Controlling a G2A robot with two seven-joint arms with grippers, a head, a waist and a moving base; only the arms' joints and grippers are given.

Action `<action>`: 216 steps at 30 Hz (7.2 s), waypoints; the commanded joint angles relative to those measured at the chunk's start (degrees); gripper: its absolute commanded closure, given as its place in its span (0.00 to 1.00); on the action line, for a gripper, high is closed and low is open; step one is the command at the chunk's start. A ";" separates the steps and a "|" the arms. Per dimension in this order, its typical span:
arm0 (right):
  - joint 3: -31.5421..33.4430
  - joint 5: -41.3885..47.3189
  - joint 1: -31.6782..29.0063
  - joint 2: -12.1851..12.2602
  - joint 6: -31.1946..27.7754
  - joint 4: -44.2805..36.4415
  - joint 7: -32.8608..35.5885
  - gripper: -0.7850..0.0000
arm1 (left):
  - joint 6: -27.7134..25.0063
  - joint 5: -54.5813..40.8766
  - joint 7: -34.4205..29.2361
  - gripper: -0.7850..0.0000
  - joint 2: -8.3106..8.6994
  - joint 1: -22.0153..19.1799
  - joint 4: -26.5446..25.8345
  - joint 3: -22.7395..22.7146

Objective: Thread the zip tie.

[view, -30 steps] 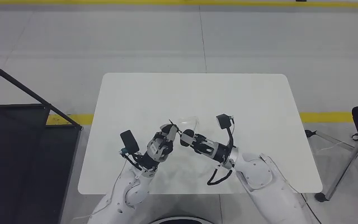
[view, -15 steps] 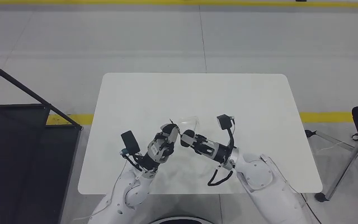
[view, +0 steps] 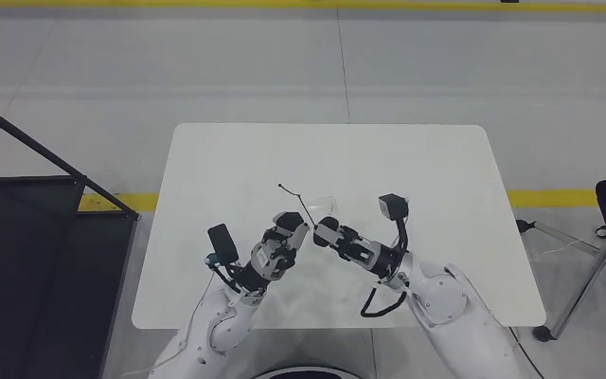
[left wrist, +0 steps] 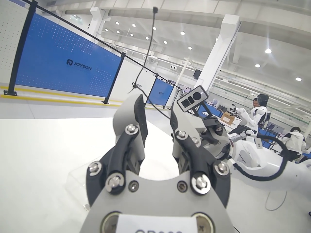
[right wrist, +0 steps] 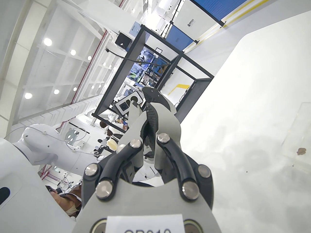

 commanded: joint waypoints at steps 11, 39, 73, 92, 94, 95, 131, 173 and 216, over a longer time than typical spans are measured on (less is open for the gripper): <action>1.05 13.27 2.23 0.67 -0.15 2.21 13.41 1.00 | -8.63 -10.77 -3.17 0.53 0.81 1.64 0.42 -3.69; 0.81 34.56 7.47 1.65 6.34 6.94 40.50 1.00 | -14.57 -54.58 -44.61 0.00 3.93 1.39 -1.90 -5.30; -3.72 44.86 14.23 -1.02 12.47 16.04 50.26 1.00 | -1.66 -117.63 -98.71 0.55 6.23 -6.12 3.60 -3.09; -3.35 44.25 14.18 -1.75 12.64 16.98 50.42 1.00 | -1.92 -115.73 -98.95 0.73 5.59 -6.43 3.84 -3.07; -3.42 44.11 14.22 -1.83 12.65 17.09 50.43 1.00 | -1.95 -115.82 -98.94 0.79 5.52 -6.44 3.91 -3.08; -3.44 44.05 14.25 -1.87 12.65 17.12 50.44 1.00 | -2.01 -115.75 -99.06 0.85 5.50 -6.48 3.92 -3.11; 3.67 52.09 12.95 -2.67 16.85 12.42 54.64 1.00 | -3.23 -104.56 -95.79 1.00 5.14 -6.08 5.11 -4.09; 3.87 45.98 13.34 -3.15 15.70 12.11 53.50 1.00 | -7.12 -101.88 -91.14 0.00 5.34 -4.55 5.51 -5.67; 0.52 -64.42 -1.58 -0.35 26.17 -23.06 19.11 1.00 | -8.11 -87.89 -65.20 0.00 5.75 4.91 -1.97 -17.42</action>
